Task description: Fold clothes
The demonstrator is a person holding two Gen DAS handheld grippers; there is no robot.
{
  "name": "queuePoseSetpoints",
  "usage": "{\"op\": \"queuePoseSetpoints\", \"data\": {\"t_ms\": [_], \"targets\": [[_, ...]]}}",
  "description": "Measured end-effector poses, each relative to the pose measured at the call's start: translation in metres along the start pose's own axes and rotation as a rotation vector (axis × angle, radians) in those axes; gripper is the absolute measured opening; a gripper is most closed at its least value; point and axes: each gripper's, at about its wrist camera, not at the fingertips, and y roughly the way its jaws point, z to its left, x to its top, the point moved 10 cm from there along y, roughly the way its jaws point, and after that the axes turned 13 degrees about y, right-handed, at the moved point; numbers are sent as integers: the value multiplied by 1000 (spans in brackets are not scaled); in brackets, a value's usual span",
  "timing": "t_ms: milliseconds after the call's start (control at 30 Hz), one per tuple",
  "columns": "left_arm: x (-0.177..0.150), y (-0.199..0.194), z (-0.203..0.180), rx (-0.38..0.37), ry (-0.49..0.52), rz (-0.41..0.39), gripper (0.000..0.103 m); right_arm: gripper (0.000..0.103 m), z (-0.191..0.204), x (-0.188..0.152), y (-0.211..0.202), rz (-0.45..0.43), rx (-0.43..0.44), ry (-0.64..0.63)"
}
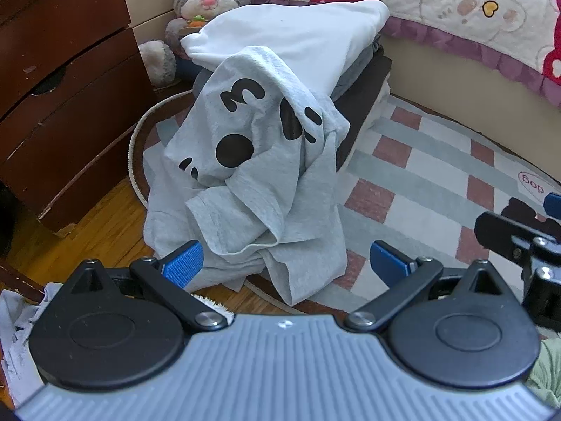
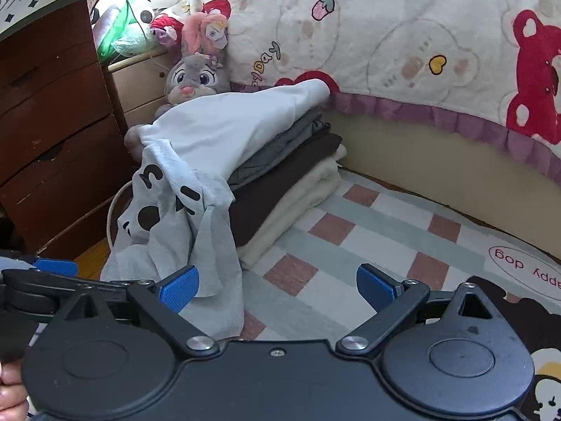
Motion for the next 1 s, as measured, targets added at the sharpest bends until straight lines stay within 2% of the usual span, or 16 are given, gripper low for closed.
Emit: {"op": "queuePoseSetpoints", "data": {"t_ms": [200,267,433,767,833,1000], "targets": [[-2,-3,0,-36,-27,-14,103,99,8,4,-3,3,-10,36],[-3,-3,0,-44,-30,-16,103,99,6,5,-7,-2,14,32],[-5,-1,1,-51,-17,-14,103,99,10,2,-6,-2,1,2],[-7,3,7,-56,-36,-3,103,99,-1,-7,3,60,-21,91],[-8,2,7,-56,-35,-3,103,99,2,-10,5,70,2,115],[-9,2,14,-54,-45,-3,103,98,14,-10,5,64,19,75]]}}
